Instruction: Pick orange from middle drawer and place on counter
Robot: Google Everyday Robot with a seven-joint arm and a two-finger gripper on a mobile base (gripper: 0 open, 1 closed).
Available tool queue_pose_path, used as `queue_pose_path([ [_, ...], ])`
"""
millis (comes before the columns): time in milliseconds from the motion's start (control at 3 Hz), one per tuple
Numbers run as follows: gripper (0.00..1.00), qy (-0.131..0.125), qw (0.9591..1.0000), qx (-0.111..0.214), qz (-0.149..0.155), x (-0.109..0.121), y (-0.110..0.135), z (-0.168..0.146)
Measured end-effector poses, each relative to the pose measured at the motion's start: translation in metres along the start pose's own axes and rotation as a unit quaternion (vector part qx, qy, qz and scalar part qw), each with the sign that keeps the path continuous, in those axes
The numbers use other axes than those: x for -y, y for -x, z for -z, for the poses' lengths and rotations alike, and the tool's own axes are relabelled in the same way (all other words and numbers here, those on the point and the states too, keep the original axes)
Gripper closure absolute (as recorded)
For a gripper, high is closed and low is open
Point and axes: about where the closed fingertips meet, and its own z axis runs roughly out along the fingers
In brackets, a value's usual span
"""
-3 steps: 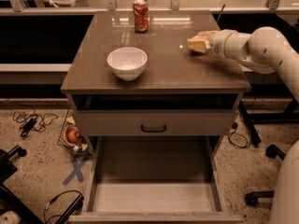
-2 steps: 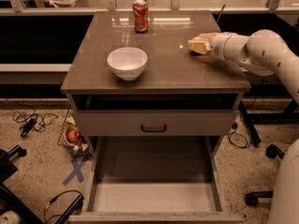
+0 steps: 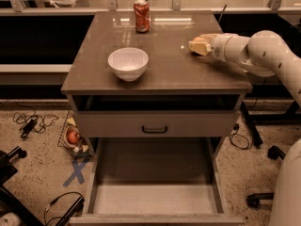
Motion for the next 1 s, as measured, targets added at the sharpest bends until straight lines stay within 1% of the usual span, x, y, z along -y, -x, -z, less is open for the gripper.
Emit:
queue_pose_path([
  [667, 0.00, 0.003, 1.0000, 0.000, 0.000, -0.0031, -0.0005, -0.0033],
  [1000, 0.00, 0.003, 1.0000, 0.000, 0.000, -0.0032, -0.0005, -0.0034],
])
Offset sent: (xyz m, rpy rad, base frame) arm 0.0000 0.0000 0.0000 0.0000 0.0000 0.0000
